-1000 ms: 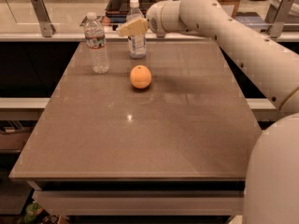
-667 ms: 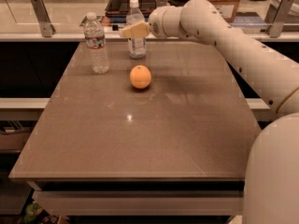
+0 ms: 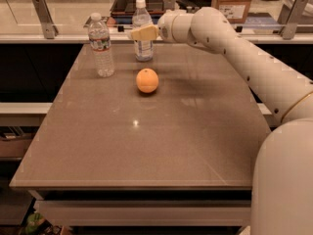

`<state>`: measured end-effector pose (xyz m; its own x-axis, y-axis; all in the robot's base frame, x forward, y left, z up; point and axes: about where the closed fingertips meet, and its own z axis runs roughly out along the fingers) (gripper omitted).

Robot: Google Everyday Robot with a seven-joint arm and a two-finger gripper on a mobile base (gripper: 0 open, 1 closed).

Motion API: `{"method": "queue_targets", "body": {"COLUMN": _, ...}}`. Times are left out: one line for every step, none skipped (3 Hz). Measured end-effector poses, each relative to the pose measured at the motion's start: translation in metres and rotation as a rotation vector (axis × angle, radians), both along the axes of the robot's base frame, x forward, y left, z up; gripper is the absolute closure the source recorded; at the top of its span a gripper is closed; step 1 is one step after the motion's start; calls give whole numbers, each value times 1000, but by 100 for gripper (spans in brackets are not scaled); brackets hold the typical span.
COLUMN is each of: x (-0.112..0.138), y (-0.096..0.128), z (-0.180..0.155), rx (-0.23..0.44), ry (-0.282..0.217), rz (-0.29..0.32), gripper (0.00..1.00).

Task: Pick blue plastic bottle

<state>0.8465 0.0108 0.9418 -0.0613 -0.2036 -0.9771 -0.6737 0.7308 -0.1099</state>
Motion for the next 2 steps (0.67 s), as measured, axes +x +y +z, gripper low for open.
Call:
{"method": "queue_targets", "body": {"x": 9, "y": 5, "z": 1, "rx": 10, "ry": -12, "rz": 17, "gripper": 0}}
{"method": "queue_targets", "body": {"x": 16, "y": 13, "z": 3, "rx": 18, "ry": -19, "rz": 37, "gripper": 0}}
